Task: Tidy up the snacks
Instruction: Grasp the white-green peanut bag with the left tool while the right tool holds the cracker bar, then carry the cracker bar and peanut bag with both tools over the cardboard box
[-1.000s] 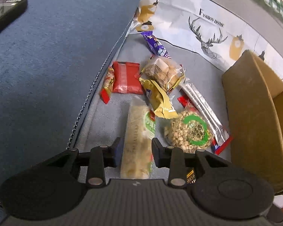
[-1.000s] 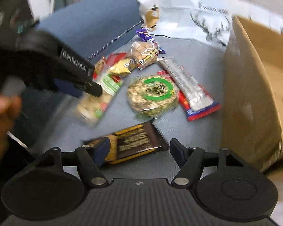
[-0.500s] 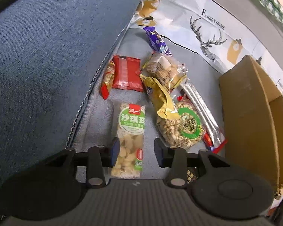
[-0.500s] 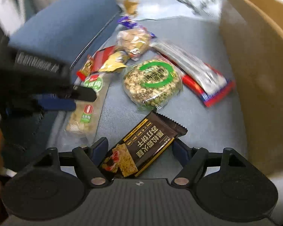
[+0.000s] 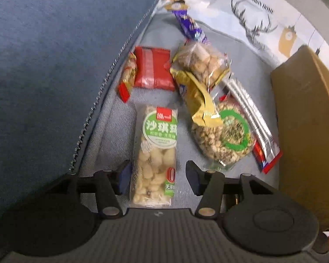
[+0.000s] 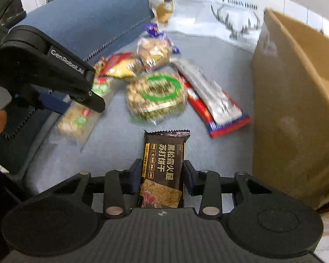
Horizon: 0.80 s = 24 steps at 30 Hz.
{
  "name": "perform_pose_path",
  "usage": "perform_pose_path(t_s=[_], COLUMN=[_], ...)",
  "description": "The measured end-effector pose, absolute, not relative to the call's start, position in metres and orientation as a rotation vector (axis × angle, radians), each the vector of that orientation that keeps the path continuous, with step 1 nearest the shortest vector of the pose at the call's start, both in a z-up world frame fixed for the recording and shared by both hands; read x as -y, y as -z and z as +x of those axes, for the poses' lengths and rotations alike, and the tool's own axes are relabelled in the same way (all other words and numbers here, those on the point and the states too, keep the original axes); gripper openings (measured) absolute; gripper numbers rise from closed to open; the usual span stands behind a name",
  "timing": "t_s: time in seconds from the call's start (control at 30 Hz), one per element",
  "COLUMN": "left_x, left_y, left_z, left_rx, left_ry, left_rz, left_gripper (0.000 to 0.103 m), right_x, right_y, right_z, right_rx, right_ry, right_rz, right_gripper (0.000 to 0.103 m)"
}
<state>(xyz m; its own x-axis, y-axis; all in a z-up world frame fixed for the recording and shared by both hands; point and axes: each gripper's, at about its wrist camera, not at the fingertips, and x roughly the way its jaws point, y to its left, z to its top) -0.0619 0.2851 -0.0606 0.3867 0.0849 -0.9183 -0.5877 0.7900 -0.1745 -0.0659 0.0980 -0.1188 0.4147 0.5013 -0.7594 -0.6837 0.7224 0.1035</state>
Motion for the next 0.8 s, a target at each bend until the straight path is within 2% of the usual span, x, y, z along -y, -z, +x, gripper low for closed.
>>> perform_pose_path(t_s=[0.03,0.13,0.47,0.67,0.8], left_x=[-0.284,-0.28,-0.259,-0.25,-0.25], left_y=[0.063,0.065,0.068,0.07,0.07], left_z=[-0.06,-0.059,-0.059,-0.055,-0.053], left_rx=[-1.111,-1.129,-1.187,-1.184,-1.179], left_ry=[-0.451,-0.444,-0.283,-0.3,-0.306], left_rz=[-0.528,-0.506,-0.44,-0.381,-0.365], left_gripper=[0.058,0.042,0.042,0.043,0.043], right_x=[-0.098,-0.098,-0.102,-0.099,-0.099], right_y=[0.117,0.118,0.121,0.12,0.119], right_z=[-0.066,-0.071,-0.085,-0.082,-0.083], right_rx=[-0.862,-0.859,-0.833,-0.842,-0.842], right_ry=[-0.764,-0.777,-0.782,-0.766,-0.766], right_rz=[-0.227,-0.248,-0.35,-0.322,-0.325], right_gripper=[0.044,0.052,0.053,0.043,0.041])
